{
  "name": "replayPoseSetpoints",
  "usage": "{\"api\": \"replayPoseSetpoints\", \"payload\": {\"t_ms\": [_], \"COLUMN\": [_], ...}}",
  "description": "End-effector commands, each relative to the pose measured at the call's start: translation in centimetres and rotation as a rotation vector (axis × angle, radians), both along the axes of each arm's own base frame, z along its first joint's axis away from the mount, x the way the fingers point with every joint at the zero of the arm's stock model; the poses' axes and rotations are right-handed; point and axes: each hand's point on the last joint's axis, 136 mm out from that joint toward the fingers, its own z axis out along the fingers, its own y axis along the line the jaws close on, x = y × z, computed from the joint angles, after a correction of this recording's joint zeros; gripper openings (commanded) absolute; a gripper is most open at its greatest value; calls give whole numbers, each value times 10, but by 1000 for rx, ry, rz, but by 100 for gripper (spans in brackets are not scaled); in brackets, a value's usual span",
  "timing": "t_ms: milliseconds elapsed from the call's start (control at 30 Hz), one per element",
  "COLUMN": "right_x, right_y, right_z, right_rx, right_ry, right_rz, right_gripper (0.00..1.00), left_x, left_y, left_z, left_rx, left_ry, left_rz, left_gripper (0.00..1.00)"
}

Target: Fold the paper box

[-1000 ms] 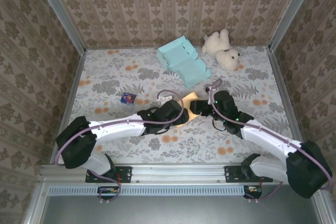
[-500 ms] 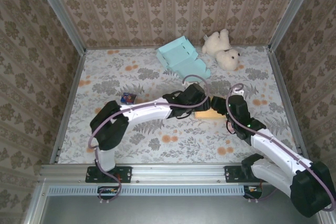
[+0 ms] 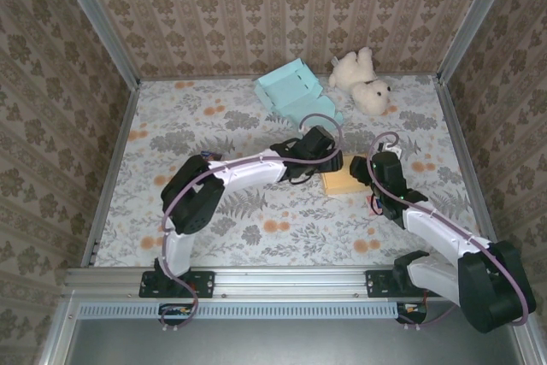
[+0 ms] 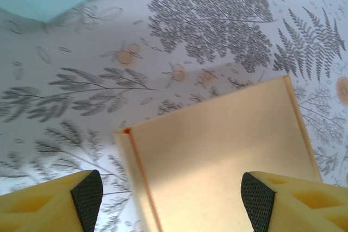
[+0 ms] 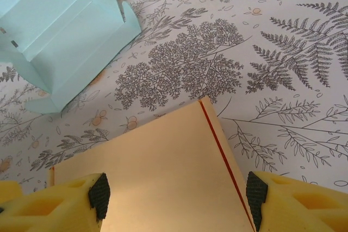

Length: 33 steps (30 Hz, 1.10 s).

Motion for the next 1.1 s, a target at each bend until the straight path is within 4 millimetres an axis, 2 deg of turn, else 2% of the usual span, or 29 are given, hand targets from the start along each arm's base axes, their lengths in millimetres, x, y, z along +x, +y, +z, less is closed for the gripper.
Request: {"api": "replayPoseSetpoints", "payload": {"t_ms": [0, 100, 233, 433, 567, 700, 733, 933, 1067], "right_x": [13, 21, 34, 50, 54, 58, 60, 62, 62], "right_y": [3, 7, 21, 61, 92, 116, 121, 142, 151], "right_z": [28, 38, 53, 61, 55, 49, 40, 25, 19], "right_rx": [27, 28, 58, 67, 30, 10, 4, -21, -29], "right_ry": [-53, -55, -85, -81, -69, -49, -24, 15, 32], "right_rz": [-8, 6, 62, 217, 329, 411, 422, 483, 512], "right_gripper": [70, 69, 68, 68, 68, 68, 68, 68, 69], "left_x": [22, 45, 86, 158, 195, 221, 227, 249, 260], "left_y": [34, 66, 106, 140, 156, 165, 166, 169, 173], "left_z": [41, 39, 18, -3, -1, 2, 4, -2, -15], "left_rx": [6, 30, 56, 1, -8, 23, 32, 89, 151], "left_ry": [-79, -52, -3, 25, -24, -75, -86, -94, -47], "left_rz": [41, 91, 171, 253, 292, 315, 320, 351, 384], "left_gripper": [79, 79, 79, 79, 79, 79, 80, 80, 80]}}
